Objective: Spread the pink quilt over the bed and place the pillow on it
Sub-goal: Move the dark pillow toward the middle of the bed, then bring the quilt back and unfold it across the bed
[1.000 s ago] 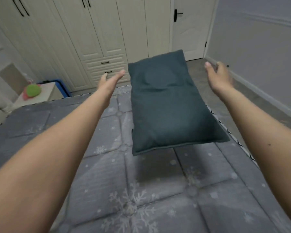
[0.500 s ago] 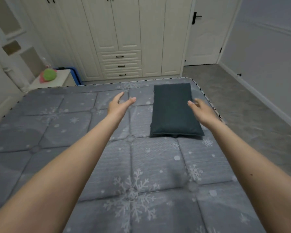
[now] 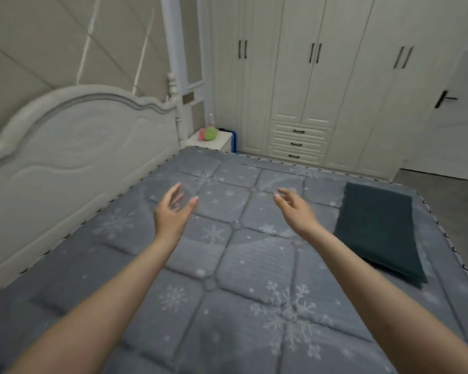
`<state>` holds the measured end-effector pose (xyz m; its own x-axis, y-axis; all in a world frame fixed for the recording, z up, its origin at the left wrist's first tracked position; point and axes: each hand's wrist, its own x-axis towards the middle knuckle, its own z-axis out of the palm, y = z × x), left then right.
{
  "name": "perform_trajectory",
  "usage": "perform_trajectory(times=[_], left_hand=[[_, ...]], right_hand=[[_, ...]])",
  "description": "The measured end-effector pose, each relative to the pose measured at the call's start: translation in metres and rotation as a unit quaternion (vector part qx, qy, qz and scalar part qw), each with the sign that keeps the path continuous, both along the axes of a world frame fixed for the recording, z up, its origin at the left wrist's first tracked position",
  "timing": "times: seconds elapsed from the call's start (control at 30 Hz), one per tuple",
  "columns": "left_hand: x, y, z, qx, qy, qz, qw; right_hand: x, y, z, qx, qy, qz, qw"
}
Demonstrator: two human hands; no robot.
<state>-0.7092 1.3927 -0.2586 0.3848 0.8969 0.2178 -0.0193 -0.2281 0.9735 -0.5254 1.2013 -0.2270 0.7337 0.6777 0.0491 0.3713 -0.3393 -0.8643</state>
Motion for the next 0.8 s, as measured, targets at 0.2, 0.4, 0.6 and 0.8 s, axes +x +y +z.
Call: perform_trajectory(times=[0.2,0.4,0.6,0.8], left_hand=[[-0.239,0.044,0.027,0.057,-0.042,0.157,0.985],[-0.498,0.043,0.013,0.064,-0.037,0.348,0.935],[-0.709,-0.005,-0.002,0.026,-0.031,0.529,0.847],[-0.799,-0.027,-0.008,0.042,-0.038,0.647,0.76]], right_hand=[[-0.19,0.121,0.026,0.037,-0.017,0.161,0.986],[-0.401,0.204,0.014,0.072,0.044,0.311,0.946],[-0.584,0.254,0.01,0.084,0.11,0.435,0.89],[-0.703,0.304,0.001,0.042,0.137,0.547,0.825]])
